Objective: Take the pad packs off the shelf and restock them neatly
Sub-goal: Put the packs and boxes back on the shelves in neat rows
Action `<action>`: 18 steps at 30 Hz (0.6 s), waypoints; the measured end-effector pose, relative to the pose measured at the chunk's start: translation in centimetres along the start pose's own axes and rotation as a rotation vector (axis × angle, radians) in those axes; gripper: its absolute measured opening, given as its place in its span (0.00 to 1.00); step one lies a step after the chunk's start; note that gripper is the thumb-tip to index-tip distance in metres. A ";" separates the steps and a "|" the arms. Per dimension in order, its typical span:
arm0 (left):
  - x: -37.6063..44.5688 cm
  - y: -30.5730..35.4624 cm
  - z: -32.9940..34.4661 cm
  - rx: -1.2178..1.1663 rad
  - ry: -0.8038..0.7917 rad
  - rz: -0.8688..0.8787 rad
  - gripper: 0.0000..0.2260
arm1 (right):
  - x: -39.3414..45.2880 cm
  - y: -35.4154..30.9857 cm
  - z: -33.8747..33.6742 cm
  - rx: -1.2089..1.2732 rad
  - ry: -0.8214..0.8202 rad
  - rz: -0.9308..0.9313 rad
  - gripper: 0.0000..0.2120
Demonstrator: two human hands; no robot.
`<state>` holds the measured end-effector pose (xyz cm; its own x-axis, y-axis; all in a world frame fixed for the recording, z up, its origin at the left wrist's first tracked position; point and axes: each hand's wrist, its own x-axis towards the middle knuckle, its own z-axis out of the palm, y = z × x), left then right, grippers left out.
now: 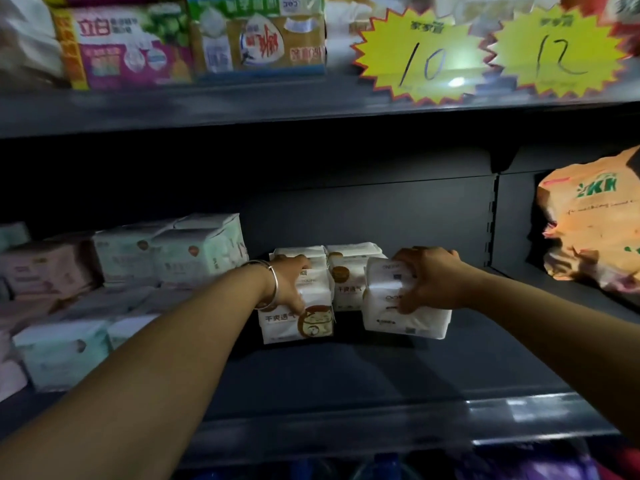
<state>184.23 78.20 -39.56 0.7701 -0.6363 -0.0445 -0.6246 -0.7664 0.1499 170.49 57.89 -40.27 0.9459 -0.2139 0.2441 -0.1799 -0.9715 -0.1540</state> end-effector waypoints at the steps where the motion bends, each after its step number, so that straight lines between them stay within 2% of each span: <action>1: 0.8 -0.2 0.2 0.005 0.003 0.006 0.34 | 0.6 0.2 0.2 0.001 -0.008 0.002 0.30; 5: 3.5 -1.1 0.8 0.142 0.038 0.054 0.36 | 2.5 0.7 0.9 0.040 -0.006 0.012 0.30; 11: 4.8 -1.8 1.1 0.144 0.012 0.069 0.35 | 3.3 0.9 1.4 0.060 -0.042 0.028 0.30; 15: 4.3 -0.8 1.1 0.188 0.034 0.086 0.39 | 3.1 1.3 1.0 0.199 -0.065 0.058 0.28; 18: 3.4 0.8 0.8 0.110 0.139 0.183 0.39 | 2.7 1.7 0.4 0.374 -0.057 0.097 0.26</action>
<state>186.21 75.35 -40.38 0.6487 -0.7529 0.1110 -0.7596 -0.6495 0.0341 172.85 55.68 -40.27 0.9449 -0.2862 0.1591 -0.1682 -0.8409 -0.5144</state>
